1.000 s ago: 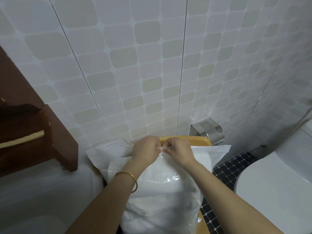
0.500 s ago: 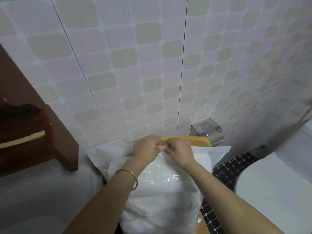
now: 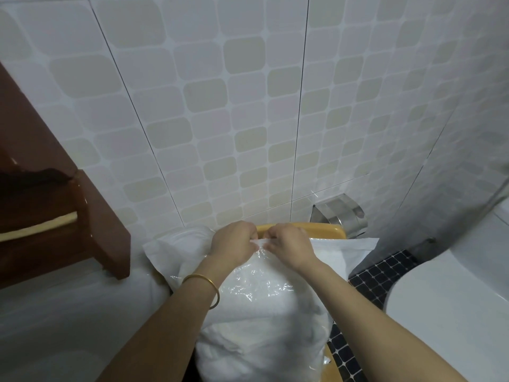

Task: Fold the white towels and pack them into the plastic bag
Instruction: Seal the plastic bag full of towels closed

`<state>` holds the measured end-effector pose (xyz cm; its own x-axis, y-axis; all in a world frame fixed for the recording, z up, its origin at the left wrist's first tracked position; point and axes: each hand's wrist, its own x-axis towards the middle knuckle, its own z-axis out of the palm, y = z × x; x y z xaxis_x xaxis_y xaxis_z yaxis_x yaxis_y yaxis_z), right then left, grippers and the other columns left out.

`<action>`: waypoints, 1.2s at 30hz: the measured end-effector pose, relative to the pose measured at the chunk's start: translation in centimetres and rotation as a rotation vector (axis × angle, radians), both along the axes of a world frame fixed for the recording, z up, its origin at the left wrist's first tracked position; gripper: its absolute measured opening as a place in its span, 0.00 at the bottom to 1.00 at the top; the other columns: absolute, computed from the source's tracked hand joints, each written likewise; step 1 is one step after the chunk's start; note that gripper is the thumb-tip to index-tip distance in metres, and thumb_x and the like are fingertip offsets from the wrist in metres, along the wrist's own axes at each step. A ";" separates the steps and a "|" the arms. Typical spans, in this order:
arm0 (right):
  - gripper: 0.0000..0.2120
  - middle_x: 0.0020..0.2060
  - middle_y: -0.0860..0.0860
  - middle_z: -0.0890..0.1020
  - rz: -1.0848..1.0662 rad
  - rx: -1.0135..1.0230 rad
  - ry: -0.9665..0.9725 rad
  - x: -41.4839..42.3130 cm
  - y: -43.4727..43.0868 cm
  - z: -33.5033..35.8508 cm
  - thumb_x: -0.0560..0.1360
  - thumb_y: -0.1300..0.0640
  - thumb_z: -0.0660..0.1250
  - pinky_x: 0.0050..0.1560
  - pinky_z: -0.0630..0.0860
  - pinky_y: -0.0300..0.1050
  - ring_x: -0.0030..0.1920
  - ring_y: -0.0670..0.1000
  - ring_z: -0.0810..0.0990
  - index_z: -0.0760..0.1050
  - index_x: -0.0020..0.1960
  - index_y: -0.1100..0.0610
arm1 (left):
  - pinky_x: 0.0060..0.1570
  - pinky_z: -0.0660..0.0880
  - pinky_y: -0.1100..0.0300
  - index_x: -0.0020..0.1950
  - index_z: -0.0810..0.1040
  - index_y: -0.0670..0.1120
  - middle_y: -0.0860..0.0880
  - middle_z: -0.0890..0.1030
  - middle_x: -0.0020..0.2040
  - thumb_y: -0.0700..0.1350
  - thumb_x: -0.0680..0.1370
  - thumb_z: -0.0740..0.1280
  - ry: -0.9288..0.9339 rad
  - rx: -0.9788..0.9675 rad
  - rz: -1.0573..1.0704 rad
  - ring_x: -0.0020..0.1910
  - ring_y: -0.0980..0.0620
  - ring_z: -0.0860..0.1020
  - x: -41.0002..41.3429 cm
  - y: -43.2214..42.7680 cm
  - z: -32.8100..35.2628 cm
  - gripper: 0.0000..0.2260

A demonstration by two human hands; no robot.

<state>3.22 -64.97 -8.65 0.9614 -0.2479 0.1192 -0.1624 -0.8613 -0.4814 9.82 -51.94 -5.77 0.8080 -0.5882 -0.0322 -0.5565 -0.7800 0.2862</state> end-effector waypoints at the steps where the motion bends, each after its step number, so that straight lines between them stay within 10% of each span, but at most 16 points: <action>1: 0.07 0.48 0.48 0.81 -0.002 0.001 -0.009 -0.1 0.0 0.0 0.75 0.52 0.65 0.49 0.62 0.45 0.54 0.53 0.75 0.79 0.50 0.53 | 0.40 0.66 0.60 0.37 0.71 0.52 0.52 0.79 0.45 0.48 0.73 0.69 -0.009 -0.003 0.002 0.47 0.49 0.77 0.0 0.0 -0.1 0.08; 18: 0.06 0.41 0.52 0.79 0.012 0.214 -0.034 -0.5 -0.9 0.4 0.69 0.66 0.66 0.43 0.68 0.44 0.45 0.55 0.76 0.75 0.46 0.60 | 0.49 0.71 0.57 0.50 0.77 0.50 0.50 0.78 0.53 0.48 0.74 0.69 0.019 0.075 -0.045 0.55 0.48 0.76 -0.2 -0.9 0.3 0.07; 36: 0.01 0.41 0.51 0.82 -0.041 0.160 -0.010 -0.7 -0.9 0.3 0.71 0.61 0.68 0.44 0.70 0.45 0.45 0.54 0.78 0.78 0.41 0.57 | 0.49 0.72 0.56 0.50 0.77 0.50 0.50 0.78 0.53 0.46 0.75 0.67 0.046 0.055 -0.040 0.55 0.47 0.76 -0.7 -1.4 0.2 0.04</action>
